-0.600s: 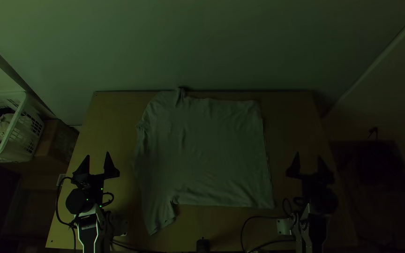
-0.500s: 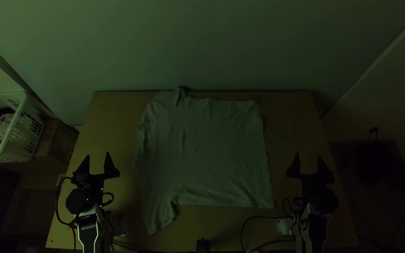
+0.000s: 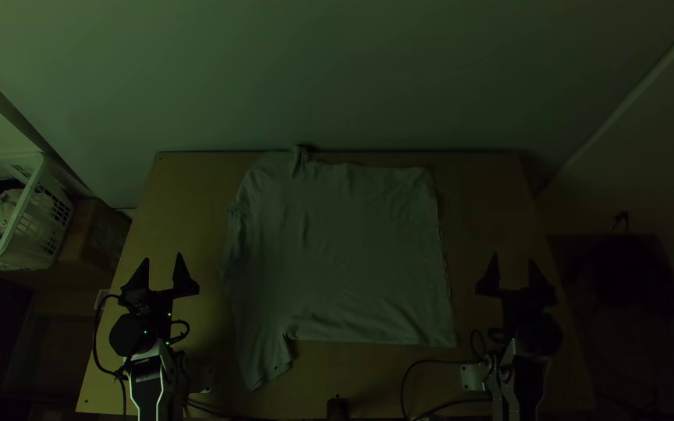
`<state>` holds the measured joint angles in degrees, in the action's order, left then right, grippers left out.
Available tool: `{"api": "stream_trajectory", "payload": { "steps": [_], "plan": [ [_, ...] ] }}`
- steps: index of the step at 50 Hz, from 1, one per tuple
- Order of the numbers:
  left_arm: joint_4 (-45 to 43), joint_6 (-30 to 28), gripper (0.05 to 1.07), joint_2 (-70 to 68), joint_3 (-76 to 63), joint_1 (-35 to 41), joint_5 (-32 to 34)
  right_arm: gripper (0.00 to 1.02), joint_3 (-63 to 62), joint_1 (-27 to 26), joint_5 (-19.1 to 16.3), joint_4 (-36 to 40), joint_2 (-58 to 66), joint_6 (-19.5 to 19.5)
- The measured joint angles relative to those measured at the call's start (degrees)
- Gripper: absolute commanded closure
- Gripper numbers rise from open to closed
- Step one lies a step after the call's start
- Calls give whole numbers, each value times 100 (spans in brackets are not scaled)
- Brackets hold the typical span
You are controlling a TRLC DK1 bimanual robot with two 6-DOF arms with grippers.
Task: Fold the t-shirt
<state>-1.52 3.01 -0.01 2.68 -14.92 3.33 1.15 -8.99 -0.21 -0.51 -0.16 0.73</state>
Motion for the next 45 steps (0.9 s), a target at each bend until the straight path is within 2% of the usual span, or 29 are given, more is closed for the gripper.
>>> {"api": "stream_trajectory", "payload": {
  "steps": [45],
  "plan": [
    [9, 0, 10, 0, 0, 55, -26, 3, 0, 55, 0, 0, 0, -2]
  ]
}}
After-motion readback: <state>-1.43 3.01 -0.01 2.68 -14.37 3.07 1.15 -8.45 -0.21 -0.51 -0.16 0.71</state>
